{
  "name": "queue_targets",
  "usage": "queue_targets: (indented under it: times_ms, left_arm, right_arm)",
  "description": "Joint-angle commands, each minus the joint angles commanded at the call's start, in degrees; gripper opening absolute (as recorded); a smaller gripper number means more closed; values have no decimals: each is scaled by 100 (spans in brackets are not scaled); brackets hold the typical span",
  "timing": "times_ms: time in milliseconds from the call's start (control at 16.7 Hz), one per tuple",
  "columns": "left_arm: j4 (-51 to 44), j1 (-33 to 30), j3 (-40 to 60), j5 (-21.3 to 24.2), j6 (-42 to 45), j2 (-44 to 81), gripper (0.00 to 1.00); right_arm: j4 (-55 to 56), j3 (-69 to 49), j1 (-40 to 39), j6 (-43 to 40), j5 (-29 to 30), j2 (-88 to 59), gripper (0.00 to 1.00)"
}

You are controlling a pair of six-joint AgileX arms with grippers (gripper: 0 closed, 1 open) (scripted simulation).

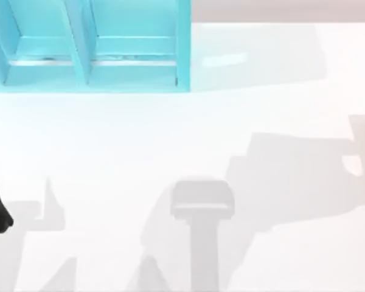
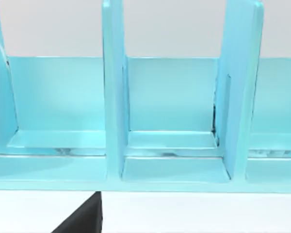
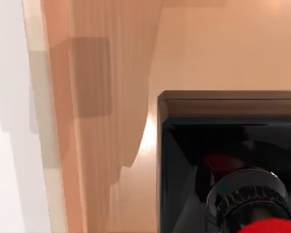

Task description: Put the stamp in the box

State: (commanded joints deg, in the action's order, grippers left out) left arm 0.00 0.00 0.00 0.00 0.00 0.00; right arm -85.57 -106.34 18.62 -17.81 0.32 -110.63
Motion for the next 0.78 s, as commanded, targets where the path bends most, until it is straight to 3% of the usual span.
queue_targets:
  times_ms: [240,540,780]
  left_arm:
    - [0,0,0,0,0,0,100]
    - [0,0,0,0,0,0,100]
    - [0,0,0,0,0,0,100]
  right_arm:
    - [78,468,678,-675,0,384,0]
    - [91,486,679,-676,10,376,0]
    - [715,1110,675,-672,10,432,0]
